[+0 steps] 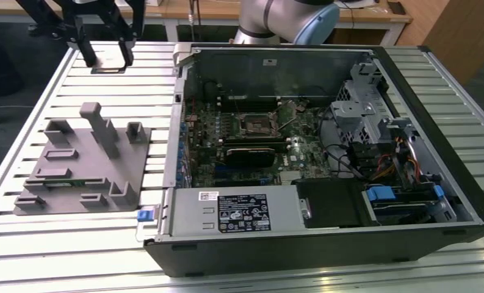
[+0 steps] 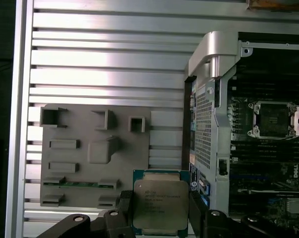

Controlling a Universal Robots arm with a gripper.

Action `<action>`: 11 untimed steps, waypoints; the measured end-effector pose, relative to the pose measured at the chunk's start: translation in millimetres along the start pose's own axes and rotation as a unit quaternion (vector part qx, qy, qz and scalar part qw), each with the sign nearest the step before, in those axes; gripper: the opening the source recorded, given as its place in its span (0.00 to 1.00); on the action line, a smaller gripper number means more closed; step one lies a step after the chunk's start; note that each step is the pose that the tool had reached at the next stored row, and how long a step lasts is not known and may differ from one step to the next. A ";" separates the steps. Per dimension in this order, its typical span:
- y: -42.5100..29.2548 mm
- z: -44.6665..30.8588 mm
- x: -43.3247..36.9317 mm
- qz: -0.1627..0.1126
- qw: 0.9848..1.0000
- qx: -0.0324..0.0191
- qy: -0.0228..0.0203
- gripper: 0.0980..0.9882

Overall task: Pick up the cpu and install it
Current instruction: 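Pick up the cpu and move it towards the insertion slot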

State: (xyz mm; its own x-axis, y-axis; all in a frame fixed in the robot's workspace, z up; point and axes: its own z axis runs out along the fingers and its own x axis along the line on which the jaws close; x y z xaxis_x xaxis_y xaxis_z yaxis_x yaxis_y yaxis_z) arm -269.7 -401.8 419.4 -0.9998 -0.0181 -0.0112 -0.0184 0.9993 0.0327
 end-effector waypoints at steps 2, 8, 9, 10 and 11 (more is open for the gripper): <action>-0.1 0.0 -4.6 0.000 1.000 0.000 0.000 0.50; -0.3 0.1 -16.7 0.000 1.000 0.000 0.000 0.50; -0.4 0.1 -18.4 0.000 1.000 0.000 0.000 0.50; -0.4 0.2 -20.2 0.000 1.000 0.000 0.000 0.50; -0.4 0.2 -21.9 0.000 1.000 0.000 0.000 0.50</action>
State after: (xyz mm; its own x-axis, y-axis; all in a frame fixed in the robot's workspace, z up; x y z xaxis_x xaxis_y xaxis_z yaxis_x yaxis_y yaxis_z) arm -247.7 -401.8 419.4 -0.9998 -0.0181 -0.0111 -0.0184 0.9993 0.0328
